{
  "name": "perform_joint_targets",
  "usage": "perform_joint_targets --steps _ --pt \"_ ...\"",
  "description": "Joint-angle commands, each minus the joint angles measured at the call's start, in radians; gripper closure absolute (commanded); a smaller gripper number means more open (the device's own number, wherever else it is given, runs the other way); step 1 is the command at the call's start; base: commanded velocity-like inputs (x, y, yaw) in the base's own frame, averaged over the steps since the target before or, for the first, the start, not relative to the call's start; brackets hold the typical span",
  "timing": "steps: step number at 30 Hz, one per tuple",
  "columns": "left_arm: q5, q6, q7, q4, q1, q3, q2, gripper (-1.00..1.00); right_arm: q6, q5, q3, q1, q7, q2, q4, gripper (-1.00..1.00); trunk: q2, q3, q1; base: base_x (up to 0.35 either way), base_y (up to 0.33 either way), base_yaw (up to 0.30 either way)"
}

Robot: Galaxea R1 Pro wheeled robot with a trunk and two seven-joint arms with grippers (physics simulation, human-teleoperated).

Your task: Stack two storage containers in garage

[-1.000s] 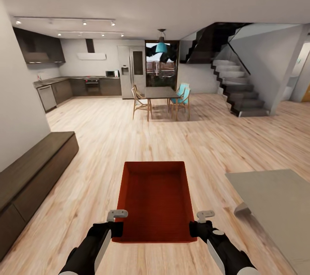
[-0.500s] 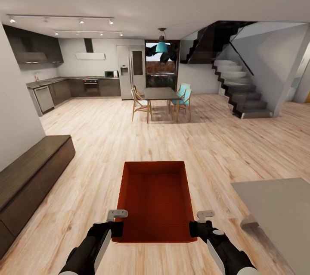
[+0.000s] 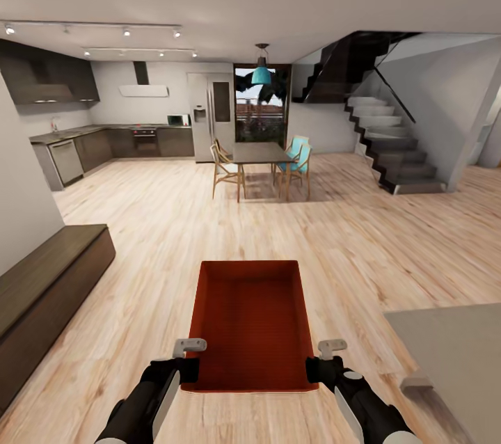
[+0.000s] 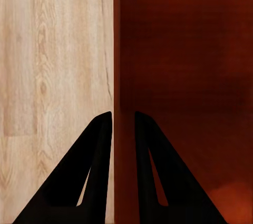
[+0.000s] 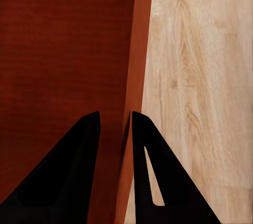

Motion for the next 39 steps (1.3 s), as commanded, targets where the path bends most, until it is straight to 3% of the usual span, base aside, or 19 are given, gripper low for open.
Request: perform_joint_targets --steps 1,39 --pt "-0.041 0.007 0.004 0.0 0.0 0.004 0.015 1.0 -0.009 0.006 -0.002 -0.001 -0.002 -0.001 -0.005 1.0 -0.002 -0.002 0.001 0.327 0.0 0.0" --pt "-0.042 0.008 0.006 0.0 0.0 0.004 0.016 1.0 -0.008 0.004 -0.002 -0.001 -0.002 -0.001 -0.005 1.0 -0.002 -0.002 0.001 0.327 0.0 0.0"
